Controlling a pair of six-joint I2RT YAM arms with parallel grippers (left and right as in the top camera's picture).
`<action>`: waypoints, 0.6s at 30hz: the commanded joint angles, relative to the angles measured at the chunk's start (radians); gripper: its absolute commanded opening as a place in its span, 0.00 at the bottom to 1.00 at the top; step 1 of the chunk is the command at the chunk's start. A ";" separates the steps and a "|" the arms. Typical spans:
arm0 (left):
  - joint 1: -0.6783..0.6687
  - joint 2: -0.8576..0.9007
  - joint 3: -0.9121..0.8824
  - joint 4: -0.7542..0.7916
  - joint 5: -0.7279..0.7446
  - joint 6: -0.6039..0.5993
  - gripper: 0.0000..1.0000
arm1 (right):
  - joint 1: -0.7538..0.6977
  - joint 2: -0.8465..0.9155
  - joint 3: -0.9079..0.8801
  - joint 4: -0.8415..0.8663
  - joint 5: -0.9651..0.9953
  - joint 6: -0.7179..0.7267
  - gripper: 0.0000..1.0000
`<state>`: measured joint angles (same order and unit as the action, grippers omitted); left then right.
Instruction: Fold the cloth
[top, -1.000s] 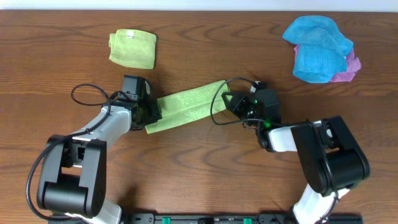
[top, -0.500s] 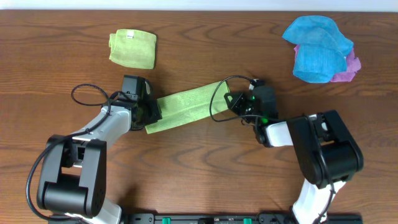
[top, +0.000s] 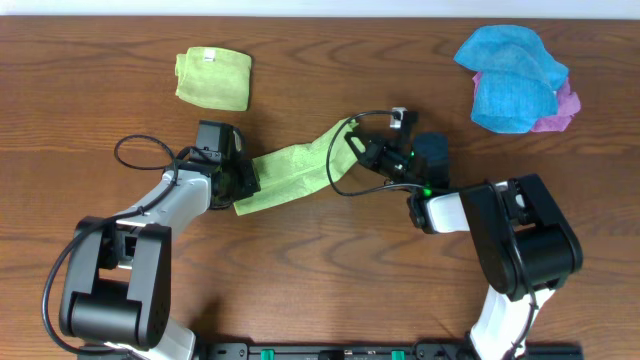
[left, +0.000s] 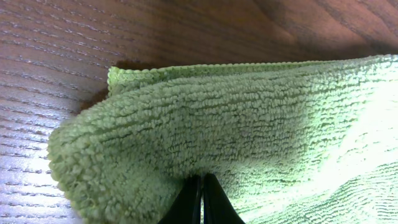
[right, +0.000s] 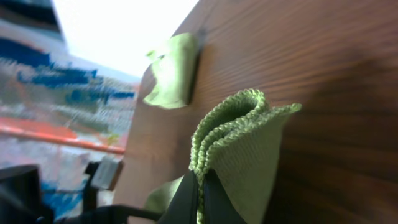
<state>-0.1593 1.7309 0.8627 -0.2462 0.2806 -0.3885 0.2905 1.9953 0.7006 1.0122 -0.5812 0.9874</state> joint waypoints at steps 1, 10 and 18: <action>-0.004 0.014 0.006 0.005 -0.026 0.007 0.06 | 0.023 -0.035 0.030 0.006 -0.089 0.031 0.01; -0.004 0.014 0.006 0.024 -0.026 0.007 0.05 | 0.130 -0.066 0.091 0.022 -0.118 0.073 0.01; -0.004 0.014 0.006 0.037 -0.026 0.007 0.06 | 0.261 -0.066 0.156 -0.014 -0.100 0.074 0.01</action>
<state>-0.1593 1.7309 0.8627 -0.2119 0.2764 -0.3885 0.5140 1.9549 0.8295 1.0092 -0.6815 1.0470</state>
